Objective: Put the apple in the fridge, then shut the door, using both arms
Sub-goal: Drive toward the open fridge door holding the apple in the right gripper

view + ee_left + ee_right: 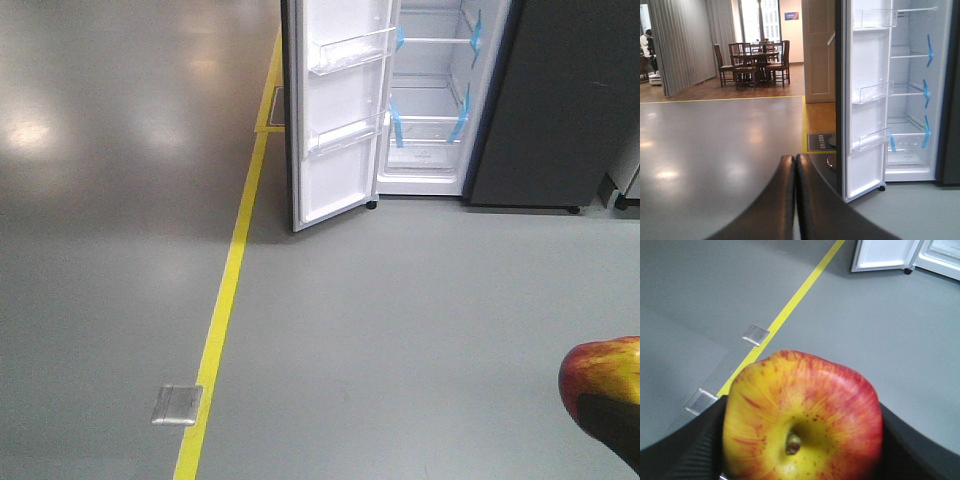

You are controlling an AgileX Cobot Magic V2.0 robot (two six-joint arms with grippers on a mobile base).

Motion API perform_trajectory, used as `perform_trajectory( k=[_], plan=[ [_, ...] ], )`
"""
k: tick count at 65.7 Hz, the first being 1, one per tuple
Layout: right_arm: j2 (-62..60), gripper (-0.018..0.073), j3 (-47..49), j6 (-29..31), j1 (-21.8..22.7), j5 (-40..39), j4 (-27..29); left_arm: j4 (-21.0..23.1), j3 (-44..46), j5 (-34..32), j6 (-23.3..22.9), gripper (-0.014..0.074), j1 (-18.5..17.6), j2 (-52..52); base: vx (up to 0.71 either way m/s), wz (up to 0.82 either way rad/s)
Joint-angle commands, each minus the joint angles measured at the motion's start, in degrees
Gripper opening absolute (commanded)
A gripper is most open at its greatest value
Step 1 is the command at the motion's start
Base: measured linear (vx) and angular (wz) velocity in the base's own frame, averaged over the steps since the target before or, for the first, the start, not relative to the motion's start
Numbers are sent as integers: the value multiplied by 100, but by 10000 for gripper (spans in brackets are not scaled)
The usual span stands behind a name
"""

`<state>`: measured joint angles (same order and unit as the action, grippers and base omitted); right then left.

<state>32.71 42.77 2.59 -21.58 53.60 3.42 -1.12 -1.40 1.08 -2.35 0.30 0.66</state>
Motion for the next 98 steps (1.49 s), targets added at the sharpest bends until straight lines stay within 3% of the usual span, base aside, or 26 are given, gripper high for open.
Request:
perform_trajectory(
  k=[1, 98],
  plan=[
    [15, 133, 150, 39, -6, -411, -11, 3, -162, -401, -50, -6, -28, 90, 29, -13],
    [15, 133, 150, 39, -6, -411, -11, 3, -162, -401, -50, -6, -28, 90, 21, -4]
  ],
)
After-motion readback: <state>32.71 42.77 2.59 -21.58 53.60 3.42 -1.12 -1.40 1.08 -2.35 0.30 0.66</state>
